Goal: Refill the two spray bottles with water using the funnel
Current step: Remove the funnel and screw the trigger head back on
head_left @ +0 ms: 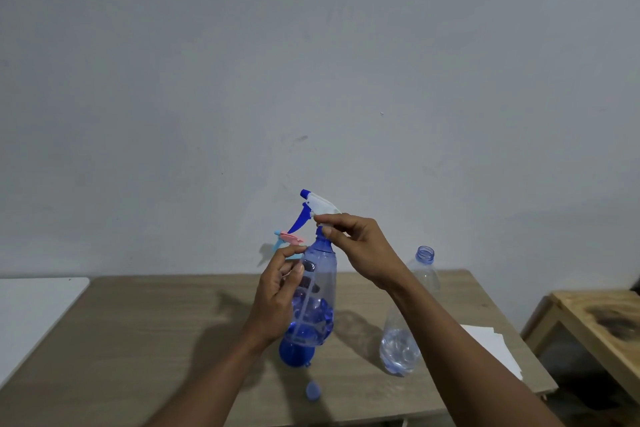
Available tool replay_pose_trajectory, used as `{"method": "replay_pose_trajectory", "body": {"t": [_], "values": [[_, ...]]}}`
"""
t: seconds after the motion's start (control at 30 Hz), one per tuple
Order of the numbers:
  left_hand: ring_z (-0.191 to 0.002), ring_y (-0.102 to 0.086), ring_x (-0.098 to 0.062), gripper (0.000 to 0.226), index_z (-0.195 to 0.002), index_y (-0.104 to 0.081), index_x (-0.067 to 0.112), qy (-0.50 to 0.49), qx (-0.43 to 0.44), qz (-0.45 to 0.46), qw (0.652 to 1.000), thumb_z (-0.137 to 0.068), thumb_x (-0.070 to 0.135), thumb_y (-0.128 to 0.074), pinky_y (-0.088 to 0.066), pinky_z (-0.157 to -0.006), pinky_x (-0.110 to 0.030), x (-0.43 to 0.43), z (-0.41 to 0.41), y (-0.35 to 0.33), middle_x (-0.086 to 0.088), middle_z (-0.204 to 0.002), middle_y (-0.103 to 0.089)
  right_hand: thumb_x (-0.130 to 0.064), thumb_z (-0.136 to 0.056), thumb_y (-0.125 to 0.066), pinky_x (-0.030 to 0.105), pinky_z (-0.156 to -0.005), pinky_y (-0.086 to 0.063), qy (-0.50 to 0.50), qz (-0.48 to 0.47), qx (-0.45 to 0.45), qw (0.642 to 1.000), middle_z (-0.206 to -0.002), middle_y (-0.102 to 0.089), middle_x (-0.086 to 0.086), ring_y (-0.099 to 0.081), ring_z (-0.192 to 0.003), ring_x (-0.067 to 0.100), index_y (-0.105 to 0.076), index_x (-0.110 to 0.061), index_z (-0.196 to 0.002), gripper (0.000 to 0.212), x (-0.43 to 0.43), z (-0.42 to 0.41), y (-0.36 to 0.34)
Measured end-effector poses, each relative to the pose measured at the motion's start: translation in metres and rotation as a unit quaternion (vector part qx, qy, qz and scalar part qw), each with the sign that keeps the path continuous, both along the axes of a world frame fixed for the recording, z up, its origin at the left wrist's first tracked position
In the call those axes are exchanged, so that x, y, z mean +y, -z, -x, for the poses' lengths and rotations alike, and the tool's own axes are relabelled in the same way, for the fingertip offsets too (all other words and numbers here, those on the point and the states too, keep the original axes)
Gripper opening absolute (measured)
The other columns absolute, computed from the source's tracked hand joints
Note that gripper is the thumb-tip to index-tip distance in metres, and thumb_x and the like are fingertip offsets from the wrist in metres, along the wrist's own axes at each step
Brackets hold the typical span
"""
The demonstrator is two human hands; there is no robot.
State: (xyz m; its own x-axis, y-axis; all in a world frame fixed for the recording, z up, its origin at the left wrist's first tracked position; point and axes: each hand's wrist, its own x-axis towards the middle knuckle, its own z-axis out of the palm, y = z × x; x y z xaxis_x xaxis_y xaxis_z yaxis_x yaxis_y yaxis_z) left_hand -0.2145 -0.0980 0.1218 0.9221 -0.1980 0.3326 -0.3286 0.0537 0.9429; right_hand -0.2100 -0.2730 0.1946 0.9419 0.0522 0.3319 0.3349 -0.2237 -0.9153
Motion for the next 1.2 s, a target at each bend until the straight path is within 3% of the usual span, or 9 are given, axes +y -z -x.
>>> {"method": "replay_pose_trajectory", "body": {"t": [0.1,0.2,0.3,0.47,0.6,0.73,0.87,1.03,1.2], "values": [[-0.095,-0.072,-0.03,0.023,-0.125,-0.054,0.023,-0.005,-0.008,0.004,1.0,-0.105,0.018,-0.045,-0.062,-0.074,-0.043,0.001,-0.003,0.001,-0.004,-0.113,-0.069,-0.005,-0.1,-0.054,0.024,-0.092,-0.054,-0.032,-0.003,0.013,0.999,-0.122,-0.071,-0.001,-0.064,-0.116,0.011,-0.072,-0.021,-0.12,0.03,-0.003,0.0,-0.005],[-0.102,-0.069,-0.027,0.029,-0.124,-0.056,0.025,-0.012,-0.03,-0.01,0.999,-0.097,0.031,-0.047,-0.061,-0.077,-0.038,0.003,-0.006,-0.001,0.004,-0.117,-0.066,-0.002,-0.096,-0.061,0.033,-0.095,-0.056,-0.036,-0.021,0.006,0.999,-0.119,-0.073,0.005,-0.066,-0.112,0.022,-0.072,-0.013,-0.12,0.028,-0.005,-0.001,-0.008],[-0.104,-0.067,-0.017,0.026,-0.122,-0.057,0.024,-0.014,-0.051,-0.009,0.999,-0.098,0.029,-0.048,-0.059,-0.076,-0.029,0.002,-0.004,-0.002,0.012,-0.114,-0.066,-0.003,-0.092,-0.068,0.041,-0.092,-0.058,-0.026,-0.015,0.004,1.0,-0.115,-0.073,0.007,-0.063,-0.11,0.031,-0.074,-0.016,-0.115,0.028,-0.005,-0.003,-0.007],[-0.104,-0.066,-0.01,0.021,-0.119,-0.056,0.027,-0.007,-0.059,-0.011,0.998,-0.103,0.016,-0.048,-0.06,-0.078,-0.029,0.002,-0.001,-0.001,0.02,-0.111,-0.065,0.0,-0.095,-0.062,0.028,-0.086,-0.057,-0.06,-0.015,0.02,0.998,-0.112,-0.071,-0.004,-0.064,-0.11,0.012,-0.073,-0.016,-0.115,0.028,-0.008,0.0,-0.01],[-0.103,-0.067,-0.013,0.025,-0.12,-0.056,0.028,-0.011,-0.074,-0.016,0.997,-0.096,0.027,-0.047,-0.06,-0.081,-0.033,0.001,-0.002,-0.001,0.016,-0.112,-0.065,-0.001,-0.09,-0.069,0.034,-0.088,-0.058,-0.052,-0.032,0.015,0.998,-0.11,-0.073,-0.001,-0.064,-0.105,0.015,-0.075,-0.011,-0.112,0.025,-0.009,-0.002,-0.009],[-0.109,-0.064,-0.015,0.023,-0.118,-0.055,0.036,-0.02,-0.074,-0.027,0.997,-0.097,0.032,-0.047,-0.061,-0.083,-0.04,-0.003,-0.002,0.001,0.016,-0.115,-0.063,-0.01,-0.086,-0.075,0.039,-0.082,-0.057,-0.01,-0.003,-0.01,1.0,-0.1,-0.074,-0.011,-0.062,-0.094,0.013,-0.078,-0.023,-0.101,0.02,-0.003,-0.003,-0.008],[-0.111,-0.063,-0.016,0.022,-0.117,-0.054,0.043,-0.031,-0.082,-0.031,0.996,-0.097,0.036,-0.047,-0.06,-0.084,-0.038,-0.003,-0.004,-0.003,0.018,-0.118,-0.062,0.0,-0.094,-0.062,0.026,-0.084,-0.056,-0.036,-0.019,0.004,0.999,-0.1,-0.073,-0.013,-0.066,-0.097,0.006,-0.077,-0.021,-0.106,0.028,-0.006,-0.002,-0.016],[-0.105,-0.065,-0.014,0.025,-0.116,-0.054,0.045,-0.03,-0.093,-0.022,0.995,-0.093,0.049,-0.046,-0.06,-0.079,-0.031,-0.005,-0.003,-0.007,0.019,-0.114,-0.062,-0.013,-0.086,-0.076,0.034,-0.079,-0.055,-0.006,0.017,-0.018,1.0,-0.095,-0.074,-0.016,-0.06,-0.087,0.007,-0.078,-0.026,-0.1,0.02,-0.001,-0.004,-0.018],[-0.107,-0.064,-0.014,0.027,-0.121,-0.055,0.033,-0.043,-0.089,-0.019,0.995,-0.096,0.039,-0.047,-0.058,-0.083,-0.028,-0.004,-0.005,0.0,0.018,-0.116,-0.063,0.0,-0.096,-0.058,0.024,-0.084,-0.056,-0.032,-0.02,0.013,0.999,-0.103,-0.073,-0.009,-0.066,-0.096,0.003,-0.077,-0.021,-0.107,0.03,-0.001,-0.004,-0.018]]}}
